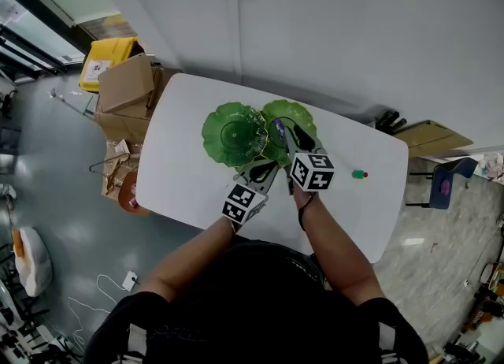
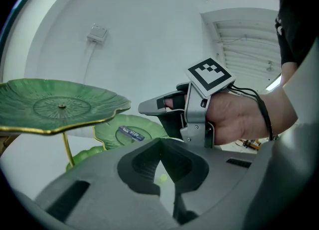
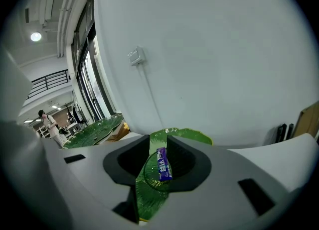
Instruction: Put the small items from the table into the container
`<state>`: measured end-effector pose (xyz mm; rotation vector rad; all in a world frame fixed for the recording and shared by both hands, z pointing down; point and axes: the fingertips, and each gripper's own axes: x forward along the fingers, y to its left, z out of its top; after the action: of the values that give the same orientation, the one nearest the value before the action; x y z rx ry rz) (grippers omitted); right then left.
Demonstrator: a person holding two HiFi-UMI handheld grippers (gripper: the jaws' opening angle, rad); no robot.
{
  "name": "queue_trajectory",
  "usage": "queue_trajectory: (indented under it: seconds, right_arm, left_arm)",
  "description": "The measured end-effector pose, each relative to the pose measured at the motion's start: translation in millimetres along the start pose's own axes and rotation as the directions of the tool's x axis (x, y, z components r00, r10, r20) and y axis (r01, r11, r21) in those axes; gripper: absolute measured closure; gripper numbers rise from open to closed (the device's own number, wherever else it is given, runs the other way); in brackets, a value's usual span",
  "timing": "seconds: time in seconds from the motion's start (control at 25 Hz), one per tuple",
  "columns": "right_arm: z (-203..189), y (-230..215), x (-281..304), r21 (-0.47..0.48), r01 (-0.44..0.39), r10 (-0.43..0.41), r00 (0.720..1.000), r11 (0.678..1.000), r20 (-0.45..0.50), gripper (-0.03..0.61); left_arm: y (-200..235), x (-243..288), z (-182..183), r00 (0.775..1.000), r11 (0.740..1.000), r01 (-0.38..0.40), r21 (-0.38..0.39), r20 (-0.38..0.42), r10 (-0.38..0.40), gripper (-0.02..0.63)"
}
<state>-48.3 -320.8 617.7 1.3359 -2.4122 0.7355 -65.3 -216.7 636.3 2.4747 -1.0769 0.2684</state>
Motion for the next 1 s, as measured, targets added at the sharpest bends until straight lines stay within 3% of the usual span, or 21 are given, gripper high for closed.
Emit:
queue_trajectory:
  seconds: [0.4, 0.8, 1.0]
  right_arm:
    - [0.3, 5.9, -40.3, -0.048, -0.01, 0.011, 1.0, 0.999, 0.029, 0.482]
    - [-13.3, 31.0, -112.3, -0.171, -0.12, 0.131, 0.99, 0.978, 0.055, 0.557]
    - [-22.4, 42.3, -158.1, -0.226, -0.154, 0.177, 0.981, 0.962, 0.084, 0.561]
  left_arm:
    - [-20.9, -7.8, 20.1, 0.998, 0.999, -0.035, 0.019, 0.048, 0.034, 0.606]
    - [-59.4, -28.9, 46.6, 0.982, 0.993, -0.116, 0.018, 0.155, 0.112, 0.606]
    - [-78.0, -37.1, 55.6, 0.968, 0.988, -0.153, 0.006, 0.204, 0.148, 0.606]
